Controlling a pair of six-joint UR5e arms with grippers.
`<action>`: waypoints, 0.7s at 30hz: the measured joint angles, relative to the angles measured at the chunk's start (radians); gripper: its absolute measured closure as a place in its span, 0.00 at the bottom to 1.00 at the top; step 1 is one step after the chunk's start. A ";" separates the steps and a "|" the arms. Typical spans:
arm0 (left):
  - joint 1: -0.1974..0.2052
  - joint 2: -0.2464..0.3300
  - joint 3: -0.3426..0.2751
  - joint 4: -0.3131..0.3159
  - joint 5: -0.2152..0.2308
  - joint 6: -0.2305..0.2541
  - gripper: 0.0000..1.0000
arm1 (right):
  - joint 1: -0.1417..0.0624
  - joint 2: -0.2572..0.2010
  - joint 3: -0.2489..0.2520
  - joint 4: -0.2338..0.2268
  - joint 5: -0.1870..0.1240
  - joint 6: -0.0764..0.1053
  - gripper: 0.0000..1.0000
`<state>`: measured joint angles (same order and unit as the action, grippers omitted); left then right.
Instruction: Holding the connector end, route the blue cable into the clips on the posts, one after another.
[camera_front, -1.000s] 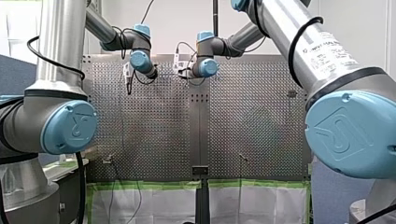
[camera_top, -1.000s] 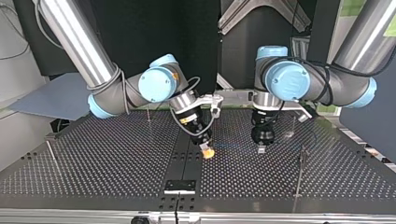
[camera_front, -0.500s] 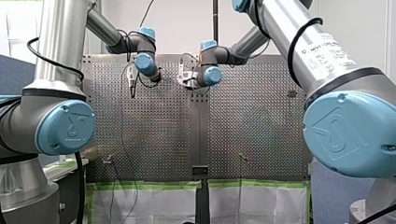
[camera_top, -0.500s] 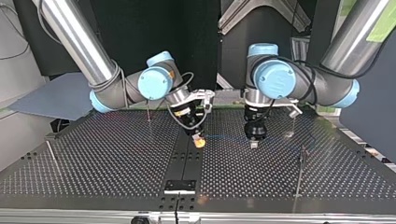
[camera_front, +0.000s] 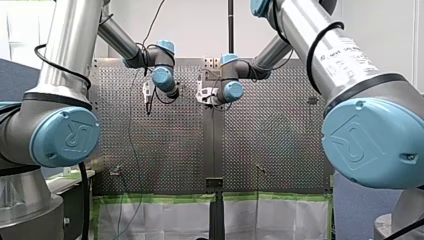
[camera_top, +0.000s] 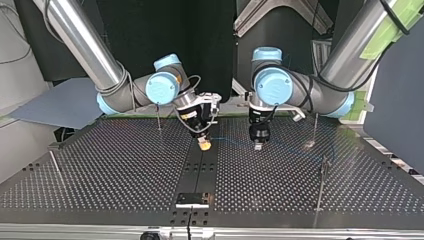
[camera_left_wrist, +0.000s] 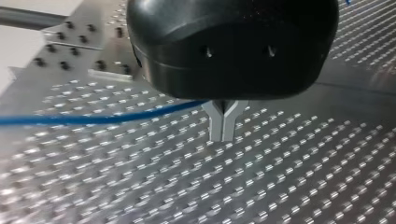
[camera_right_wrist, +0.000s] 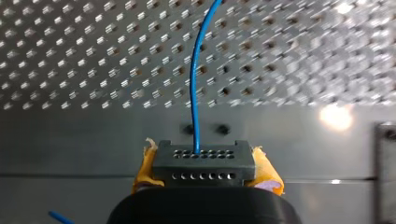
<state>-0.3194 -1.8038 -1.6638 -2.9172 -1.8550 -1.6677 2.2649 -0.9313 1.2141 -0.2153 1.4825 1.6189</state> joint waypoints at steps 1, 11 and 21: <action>-0.007 -0.011 0.000 0.001 -0.003 0.001 1.00 | -0.003 0.002 0.008 -0.008 0.000 0.000 1.00; -0.060 -0.054 -0.015 0.044 -0.071 0.006 1.00 | -0.043 0.012 0.122 -0.122 0.000 -0.011 1.00; -0.099 -0.076 -0.091 0.139 -0.078 0.024 1.00 | -0.066 0.016 0.228 -0.223 -0.006 -0.016 1.00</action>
<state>-0.4180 -1.8801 -1.7550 -2.7782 -1.9325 -1.6438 2.1986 -0.9156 1.4423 -0.4381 1.4768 1.6026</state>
